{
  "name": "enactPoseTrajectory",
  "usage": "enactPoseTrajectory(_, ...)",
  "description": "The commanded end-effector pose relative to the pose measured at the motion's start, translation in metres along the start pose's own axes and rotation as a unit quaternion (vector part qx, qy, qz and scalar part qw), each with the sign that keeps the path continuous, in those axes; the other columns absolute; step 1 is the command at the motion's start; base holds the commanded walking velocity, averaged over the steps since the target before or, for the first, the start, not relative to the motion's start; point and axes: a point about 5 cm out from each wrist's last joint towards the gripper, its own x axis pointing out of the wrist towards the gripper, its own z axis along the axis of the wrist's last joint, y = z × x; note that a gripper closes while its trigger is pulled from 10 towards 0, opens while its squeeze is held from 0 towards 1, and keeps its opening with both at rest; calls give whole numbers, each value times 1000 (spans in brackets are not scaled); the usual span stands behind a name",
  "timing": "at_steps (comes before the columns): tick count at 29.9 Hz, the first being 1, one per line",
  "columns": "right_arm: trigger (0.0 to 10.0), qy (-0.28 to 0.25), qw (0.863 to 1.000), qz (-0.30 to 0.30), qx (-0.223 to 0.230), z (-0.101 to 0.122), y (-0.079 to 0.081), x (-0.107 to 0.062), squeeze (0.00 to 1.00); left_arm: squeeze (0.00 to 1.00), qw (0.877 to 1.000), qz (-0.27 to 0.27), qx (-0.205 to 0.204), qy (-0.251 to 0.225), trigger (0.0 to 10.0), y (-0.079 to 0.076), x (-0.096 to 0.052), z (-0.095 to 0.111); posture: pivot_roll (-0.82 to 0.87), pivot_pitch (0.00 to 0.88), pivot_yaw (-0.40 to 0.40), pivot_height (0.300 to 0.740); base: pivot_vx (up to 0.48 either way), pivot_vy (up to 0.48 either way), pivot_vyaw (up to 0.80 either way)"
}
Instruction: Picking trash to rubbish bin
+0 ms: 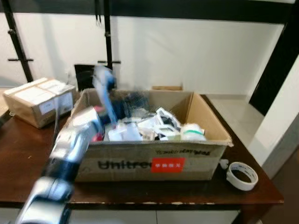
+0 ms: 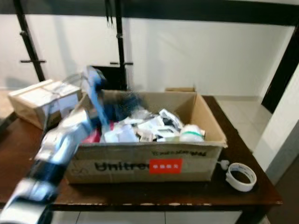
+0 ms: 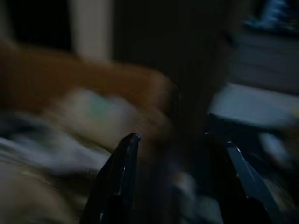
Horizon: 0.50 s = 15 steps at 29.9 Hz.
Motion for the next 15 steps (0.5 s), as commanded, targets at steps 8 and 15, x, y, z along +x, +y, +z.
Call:
enactPoseTrajectory(8,10000,4,1000,1,2,-2,-1,0,0,0,995,-70,-13,66,10000,-36,5,-20,58,0,-32,740,0,0,0)
enactPoseTrajectory(15,10000,3,1000,1,3,-2,-1,0,0,0,989,-75,-26,127,10000,-47,-1,-42,57,0,-31,740,0,0,0)
